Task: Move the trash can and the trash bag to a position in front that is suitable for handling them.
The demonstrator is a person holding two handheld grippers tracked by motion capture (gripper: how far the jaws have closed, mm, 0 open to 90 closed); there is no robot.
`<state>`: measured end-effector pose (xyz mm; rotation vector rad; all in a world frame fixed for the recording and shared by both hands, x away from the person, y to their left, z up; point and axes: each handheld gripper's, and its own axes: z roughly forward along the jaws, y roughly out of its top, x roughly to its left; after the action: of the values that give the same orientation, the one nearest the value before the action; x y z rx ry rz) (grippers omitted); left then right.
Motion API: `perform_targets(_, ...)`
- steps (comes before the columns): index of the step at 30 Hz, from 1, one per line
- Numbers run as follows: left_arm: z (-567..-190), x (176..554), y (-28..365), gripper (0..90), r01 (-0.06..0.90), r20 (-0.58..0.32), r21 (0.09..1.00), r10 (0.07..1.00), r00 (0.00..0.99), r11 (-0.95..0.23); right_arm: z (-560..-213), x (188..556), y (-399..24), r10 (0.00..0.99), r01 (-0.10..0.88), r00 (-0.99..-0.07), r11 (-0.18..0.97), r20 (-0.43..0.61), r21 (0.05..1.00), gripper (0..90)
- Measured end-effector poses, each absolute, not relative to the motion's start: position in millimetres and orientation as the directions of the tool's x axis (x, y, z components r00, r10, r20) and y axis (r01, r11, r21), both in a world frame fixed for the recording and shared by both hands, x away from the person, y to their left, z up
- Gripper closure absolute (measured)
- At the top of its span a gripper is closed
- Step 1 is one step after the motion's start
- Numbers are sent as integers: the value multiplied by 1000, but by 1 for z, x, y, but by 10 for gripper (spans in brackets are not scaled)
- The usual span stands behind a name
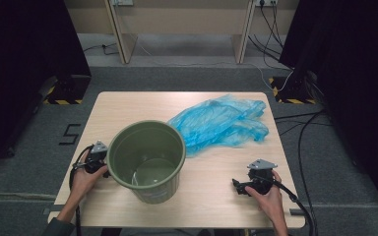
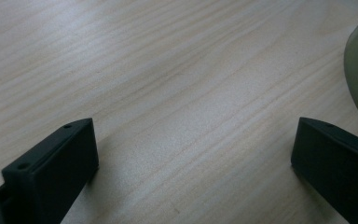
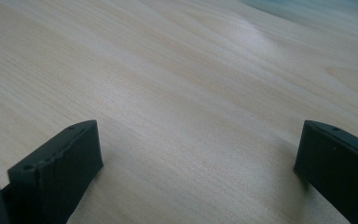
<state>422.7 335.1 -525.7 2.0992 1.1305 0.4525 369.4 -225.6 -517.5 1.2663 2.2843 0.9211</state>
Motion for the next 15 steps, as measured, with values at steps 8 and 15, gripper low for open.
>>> perform_targets(8,-526,423,335,0,585,-22,719,830,558,-374,-515,368,-226,859,592,-511,344,9,729,182)
perform_targets(15,-526,423,335,0,584,-22,719,829,559,-375,-499,373,-215,864,554,-504,326,-3,766,151)
